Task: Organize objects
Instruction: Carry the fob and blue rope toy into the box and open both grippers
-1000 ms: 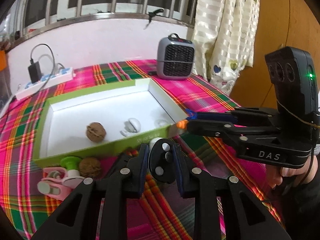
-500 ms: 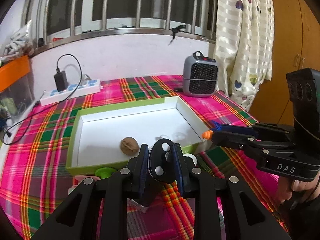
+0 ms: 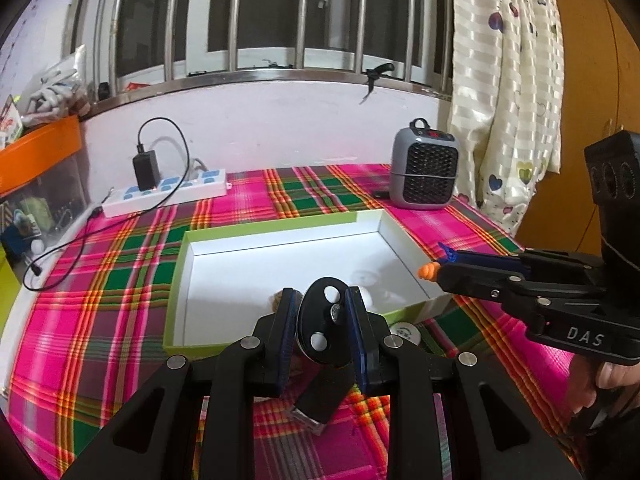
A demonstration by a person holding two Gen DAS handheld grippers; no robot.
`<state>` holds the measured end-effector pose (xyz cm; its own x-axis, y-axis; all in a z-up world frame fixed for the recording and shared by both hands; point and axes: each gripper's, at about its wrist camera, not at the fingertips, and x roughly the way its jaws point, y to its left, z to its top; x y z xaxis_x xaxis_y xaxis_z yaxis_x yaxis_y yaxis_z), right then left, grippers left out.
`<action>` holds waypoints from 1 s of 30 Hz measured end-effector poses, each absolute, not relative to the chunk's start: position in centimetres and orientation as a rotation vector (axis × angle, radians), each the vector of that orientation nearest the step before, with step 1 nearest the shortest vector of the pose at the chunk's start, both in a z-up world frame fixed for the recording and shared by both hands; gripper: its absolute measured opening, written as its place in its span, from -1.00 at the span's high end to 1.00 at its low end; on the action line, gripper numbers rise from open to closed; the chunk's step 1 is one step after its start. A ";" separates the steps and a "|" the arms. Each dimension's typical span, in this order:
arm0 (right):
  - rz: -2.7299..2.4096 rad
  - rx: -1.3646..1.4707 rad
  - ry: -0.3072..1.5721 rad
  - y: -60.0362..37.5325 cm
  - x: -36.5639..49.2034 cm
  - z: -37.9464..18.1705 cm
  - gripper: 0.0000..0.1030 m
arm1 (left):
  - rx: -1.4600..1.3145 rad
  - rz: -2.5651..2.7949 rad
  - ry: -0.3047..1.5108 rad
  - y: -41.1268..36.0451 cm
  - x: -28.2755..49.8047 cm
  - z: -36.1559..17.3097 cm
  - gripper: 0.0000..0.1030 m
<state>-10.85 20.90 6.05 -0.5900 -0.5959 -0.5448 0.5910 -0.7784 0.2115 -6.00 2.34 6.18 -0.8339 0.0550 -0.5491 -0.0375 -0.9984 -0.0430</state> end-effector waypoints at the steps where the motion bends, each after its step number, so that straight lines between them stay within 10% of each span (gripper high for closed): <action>1: -2.327 0.803 -0.008 20.7 -10.9 6.1 0.57 | -0.889 2.968 -0.052 2.1 -6.1 6.2 0.56; 30: -2.350 0.854 0.002 18.7 -14.4 5.4 0.57 | -0.910 3.084 -0.159 -1.7 -7.5 5.8 0.56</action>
<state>-14.36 18.67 5.44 -0.5913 -0.5614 -0.5790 0.5625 -0.8015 0.2027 -7.51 -1.74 5.85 -0.8374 -0.0469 -0.5446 0.1027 -0.9921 -0.0725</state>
